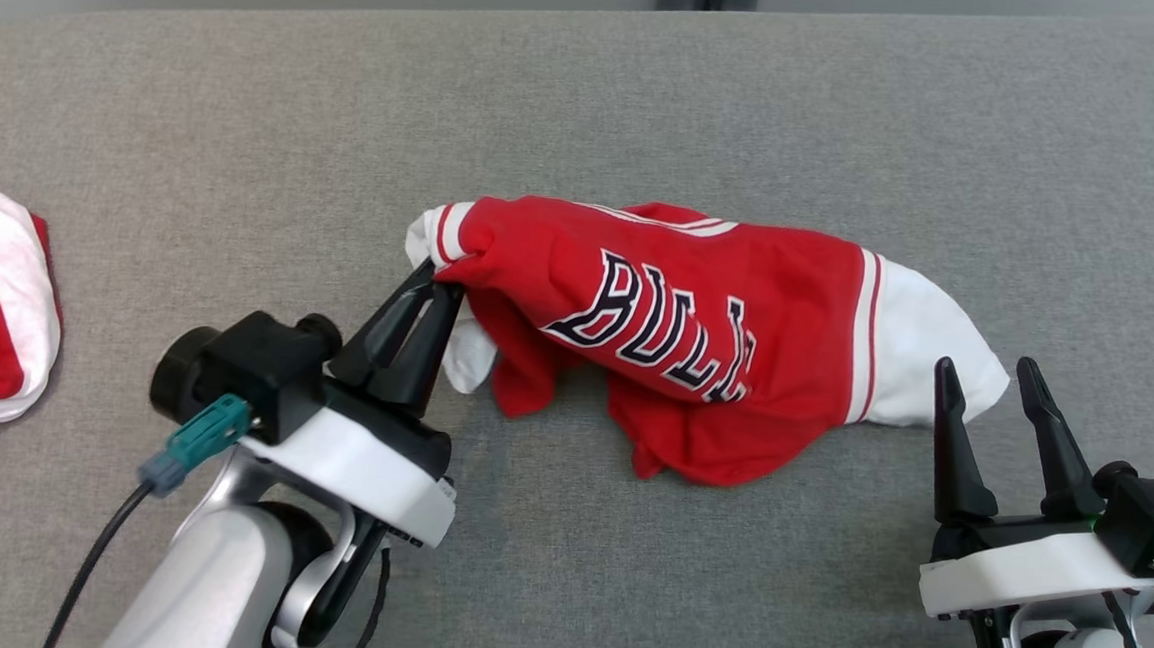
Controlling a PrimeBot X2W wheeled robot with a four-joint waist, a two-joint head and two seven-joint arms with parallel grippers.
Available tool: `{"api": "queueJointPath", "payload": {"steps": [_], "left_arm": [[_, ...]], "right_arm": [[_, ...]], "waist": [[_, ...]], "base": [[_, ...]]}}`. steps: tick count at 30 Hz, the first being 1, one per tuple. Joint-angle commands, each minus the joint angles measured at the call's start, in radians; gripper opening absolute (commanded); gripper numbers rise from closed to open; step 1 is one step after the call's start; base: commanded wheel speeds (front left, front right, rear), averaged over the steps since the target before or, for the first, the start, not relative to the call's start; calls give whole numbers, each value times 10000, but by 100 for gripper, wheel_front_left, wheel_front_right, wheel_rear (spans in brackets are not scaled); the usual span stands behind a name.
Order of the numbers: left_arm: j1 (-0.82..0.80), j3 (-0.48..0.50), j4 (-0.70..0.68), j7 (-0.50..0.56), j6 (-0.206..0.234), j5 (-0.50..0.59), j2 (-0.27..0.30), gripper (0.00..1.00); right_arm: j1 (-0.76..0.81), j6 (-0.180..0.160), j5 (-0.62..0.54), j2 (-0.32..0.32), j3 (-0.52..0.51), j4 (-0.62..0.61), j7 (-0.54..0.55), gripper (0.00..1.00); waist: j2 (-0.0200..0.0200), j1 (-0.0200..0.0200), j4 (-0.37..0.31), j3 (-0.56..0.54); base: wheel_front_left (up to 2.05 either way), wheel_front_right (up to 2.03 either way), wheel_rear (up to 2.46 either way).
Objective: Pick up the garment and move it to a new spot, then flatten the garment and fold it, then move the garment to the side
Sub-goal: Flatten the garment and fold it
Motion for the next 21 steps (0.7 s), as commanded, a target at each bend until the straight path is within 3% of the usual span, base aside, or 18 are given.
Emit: {"api": "queueJointPath", "payload": {"steps": [1, 5, 9, 15, 21], "left_arm": [[200, 132, -640, 166, 198, 99, 188, 0], [163, 282, -1562, 537, 353, 156, 450, 0], [-583, 362, -1394, 609, 249, 225, 483, 0], [-2147, 304, -116, 332, -67, 311, 298, 0], [-4118, 33, 2325, -302, -488, 502, -216, 0]], "right_arm": [[-90, 2, 16, -43, -10, -34, 16, 100], [-180, 2, 48, -44, 37, -65, 44, 100], [-351, 2, 86, -47, 184, -86, 61, 100], [-630, 2, 168, -45, 342, -89, 15, 100], [-860, 2, 344, -42, 493, 52, -145, 100]], "waist": [[0, 0, 114, 30], [0, 0, 196, 134], [0, 0, 52, 379], [0, 0, -402, 836], [0, 0, -988, 1405]], "base": [[0, 0, 0], [0, 0, 0], [0, 0, 0], [0, 0, 0], [0, 0, 0]]}}
